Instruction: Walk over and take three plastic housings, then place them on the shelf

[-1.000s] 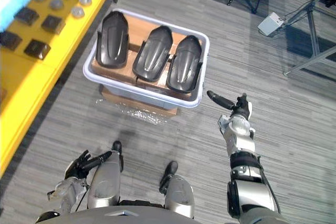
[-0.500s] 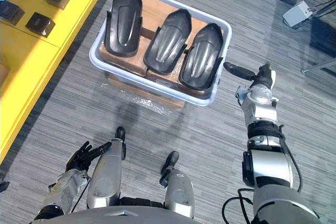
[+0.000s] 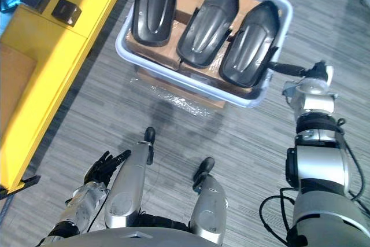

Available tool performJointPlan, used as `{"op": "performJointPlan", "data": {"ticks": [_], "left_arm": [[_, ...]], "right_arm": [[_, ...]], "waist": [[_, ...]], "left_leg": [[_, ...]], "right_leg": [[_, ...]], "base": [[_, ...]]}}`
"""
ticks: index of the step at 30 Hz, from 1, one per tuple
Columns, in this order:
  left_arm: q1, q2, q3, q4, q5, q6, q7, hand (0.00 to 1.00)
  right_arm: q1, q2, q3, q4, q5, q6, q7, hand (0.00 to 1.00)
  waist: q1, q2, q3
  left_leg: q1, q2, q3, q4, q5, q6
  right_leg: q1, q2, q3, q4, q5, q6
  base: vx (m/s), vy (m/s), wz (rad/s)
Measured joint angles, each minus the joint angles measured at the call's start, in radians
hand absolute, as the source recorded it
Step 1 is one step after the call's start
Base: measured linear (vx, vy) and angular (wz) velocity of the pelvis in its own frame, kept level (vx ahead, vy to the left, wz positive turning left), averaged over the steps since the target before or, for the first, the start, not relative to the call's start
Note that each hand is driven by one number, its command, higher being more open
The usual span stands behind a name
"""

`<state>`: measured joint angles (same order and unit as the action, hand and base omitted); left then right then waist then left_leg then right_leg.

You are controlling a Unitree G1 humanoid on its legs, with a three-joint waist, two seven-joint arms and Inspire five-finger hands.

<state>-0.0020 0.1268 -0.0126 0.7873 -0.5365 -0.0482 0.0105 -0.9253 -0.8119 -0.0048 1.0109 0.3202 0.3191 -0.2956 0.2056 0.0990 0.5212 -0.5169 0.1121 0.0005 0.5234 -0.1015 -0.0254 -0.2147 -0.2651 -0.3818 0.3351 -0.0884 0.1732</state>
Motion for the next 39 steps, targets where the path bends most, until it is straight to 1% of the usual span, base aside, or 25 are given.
{"op": "performJointPlan", "data": {"ticks": [1,2,4,8,9,10,11,12,15,18,20,24,26,28,31,32,36,39], "left_arm": [[0.0,-0.008,-0.015,0.0,-0.013,0.0,0.0,1.0],[0.0,-0.011,-0.017,0.0,-0.013,0.0,0.0,1.0],[-0.003,-0.012,-0.03,0.0,-0.017,0.0,0.0,1.0],[-0.003,-0.012,-0.049,0.016,-0.048,0.0,-0.001,1.0],[-0.004,-0.016,-0.053,0.025,-0.051,0.0,-0.004,1.0],[-0.005,-0.019,-0.052,0.038,-0.052,0.0,-0.007,1.0],[-0.005,-0.02,-0.052,0.045,-0.053,0.0,-0.007,1.0],[-0.005,-0.021,-0.053,0.061,-0.057,0.0,-0.008,1.0],[-0.005,-0.022,-0.073,0.076,-0.094,-0.008,-0.015,1.0],[-0.004,-0.017,-0.11,0.079,-0.099,-0.022,-0.021,1.0],[-0.004,-0.012,-0.131,0.084,-0.099,-0.022,-0.022,1.0],[-0.004,-0.012,-0.143,0.091,-0.099,-0.022,-0.019,1.0],[-0.004,-0.011,-0.15,0.095,-0.099,-0.022,-0.018,1.0],[-0.004,-0.01,-0.16,0.098,-0.099,-0.022,-0.016,1.0],[-0.003,-0.008,-0.17,0.097,-0.098,-0.022,-0.015,1.0],[0.0,-0.007,-0.175,0.097,-0.098,-0.021,-0.016,1.0],[0.004,-0.005,-0.177,0.093,-0.098,-0.018,-0.015,1.0],[0.01,-0.004,-0.177,0.082,-0.098,-0.015,-0.013,1.0]], "right_arm": [[-0.024,-0.018,0.014,0.0,0.0,-0.002,-0.007,1.0],[-0.036,-0.019,0.018,0.0,0.0,-0.002,-0.013,1.0],[-0.074,-0.019,0.045,0.0,-0.001,-0.001,-0.021,1.0],[-0.107,-0.025,0.097,-0.004,-0.004,0.018,-0.014,1.0],[-0.115,-0.031,0.1,-0.006,-0.022,0.03,-0.003,1.0],[-0.119,-0.046,0.119,-0.011,-0.051,0.055,0.018,1.0],[-0.119,-0.049,0.122,-0.012,-0.063,0.064,0.026,1.0],[-0.119,-0.052,0.137,-0.012,-0.082,0.086,0.04,0.0],[-0.119,-0.062,0.137,-0.007,-0.104,0.122,0.077,0.0],[-0.119,-0.076,0.146,-0.003,-0.159,0.136,0.109,0.0],[-0.119,-0.095,0.155,0.006,-0.204,0.148,0.097,0.0],[-0.117,-0.109,0.172,0.016,-0.287,0.161,0.08,0.0],[-0.119,-0.109,0.171,0.014,-0.306,0.161,0.08,0.0],[-0.126,-0.109,0.171,0.014,-0.309,0.161,0.079,0.0],[-0.133,-0.106,0.175,0.011,-0.327,0.149,0.045,0.0],[-0.14,-0.101,0.181,-0.002,-0.348,0.145,0.023,0.0],[-0.153,-0.101,0.231,-0.006,-0.427,0.142,-0.013,0.0],[-0.149,-0.1,0.254,-0.004,-0.435,0.098,-0.037,0.0]], "waist": [[0.011,0.017,0.0],[0.012,0.024,0.0],[0.018,0.046,0.002],[0.035,0.061,0.001],[0.038,0.068,0.001],[0.044,0.071,-0.001],[0.044,0.071,-0.001],[0.044,0.071,-0.001],[0.044,0.072,-0.002],[0.045,0.082,-0.008],[0.045,0.093,-0.016],[0.043,0.104,-0.023],[0.042,0.11,-0.027],[0.04,0.114,-0.03],[0.041,0.118,-0.033],[0.04,0.12,-0.034],[0.041,0.12,-0.034],[0.035,0.118,-0.033]], "left_leg": [[-0.014,-0.003,0.005,0.001,0.003,0.002],[-0.02,-0.004,0.004,0.002,0.005,0.003],[-0.036,-0.007,0.002,0.016,0.006,0.004],[-0.052,-0.013,0.006,0.022,0.007,0.003],[-0.06,-0.013,0.004,0.027,0.007,0.003],[-0.075,-0.016,0.004,0.033,0.007,0.003],[-0.079,-0.017,0.004,0.034,0.008,0.003],[-0.083,-0.016,0.004,0.039,0.008,0.003],[-0.087,-0.022,0.006,0.047,0.008,0.003],[-0.088,-0.034,0.006,0.049,0.007,0.002],[-0.091,-0.034,0.001,0.048,0.006,0.0],[-0.096,-0.034,-0.003,0.046,0.008,-0.001],[-0.096,-0.035,-0.004,0.043,0.015,-0.007],[-0.095,-0.036,-0.006,0.042,0.018,-0.006],[-0.09,-0.037,-0.007,0.026,0.029,-0.005],[-0.089,-0.037,-0.008,0.024,0.035,-0.01],[-0.083,-0.035,-0.008,0.032,0.036,-0.009],[-0.067,-0.032,-0.008,0.033,0.036,-0.009]], "right_leg": [[-0.023,-0.007,0.005,0.014,0.0,0.0],[-0.031,-0.01,0.005,0.021,-0.002,0.002],[-0.054,-0.016,0.008,0.049,-0.012,-0.001],[-0.095,-0.034,0.02,0.104,-0.031,-0.005],[-0.104,-0.036,0.021,0.113,-0.038,-0.003],[-0.127,-0.044,0.022,0.138,-0.048,-0.006],[-0.133,-0.046,0.023,0.146,-0.049,-0.006],[-0.142,-0.048,0.025,0.158,-0.05,-0.008],[-0.157,-0.06,0.029,0.189,-0.07,-0.01],[-0.171,-0.081,0.03,0.223,-0.097,-0.01],[-0.172,-0.082,0.026,0.23,-0.101,-0.009],[-0.183,-0.084,0.025,0.245,-0.105,-0.014],[-0.186,-0.087,0.023,0.252,-0.108,-0.017],[-0.186,-0.09,0.02,0.259,-0.112,-0.02],[-0.187,-0.092,0.016,0.262,-0.113,-0.022],[-0.187,-0.092,0.016,0.264,-0.114,-0.023],[-0.179,-0.09,0.015,0.267,-0.115,-0.026],[-0.16,-0.086,0.015,0.261,-0.115,-0.026]], "base": [[-0.04,0.019,-0.01],[-0.05,0.019,0.0],[-0.01,0.0,0.02],[0.0,0.0,0.0],[-0.01,-0.019,0.04],[-0.01,-0.019,0.04],[0.0,0.0,0.0],[0.0,0.0,0.0],[-0.01,-0.007,0.02],[-0.04,-0.019,0.07],[-0.04,-0.015,0.04],[-0.01,-0.005,0.0],[0.0,-0.01,0.03],[-0.01,-0.021,0.04],[-0.01,-0.028,0.04],[0.0,0.0,0.0],[0.0,0.0,0.0],[0.0,0.0,0.0]]}}
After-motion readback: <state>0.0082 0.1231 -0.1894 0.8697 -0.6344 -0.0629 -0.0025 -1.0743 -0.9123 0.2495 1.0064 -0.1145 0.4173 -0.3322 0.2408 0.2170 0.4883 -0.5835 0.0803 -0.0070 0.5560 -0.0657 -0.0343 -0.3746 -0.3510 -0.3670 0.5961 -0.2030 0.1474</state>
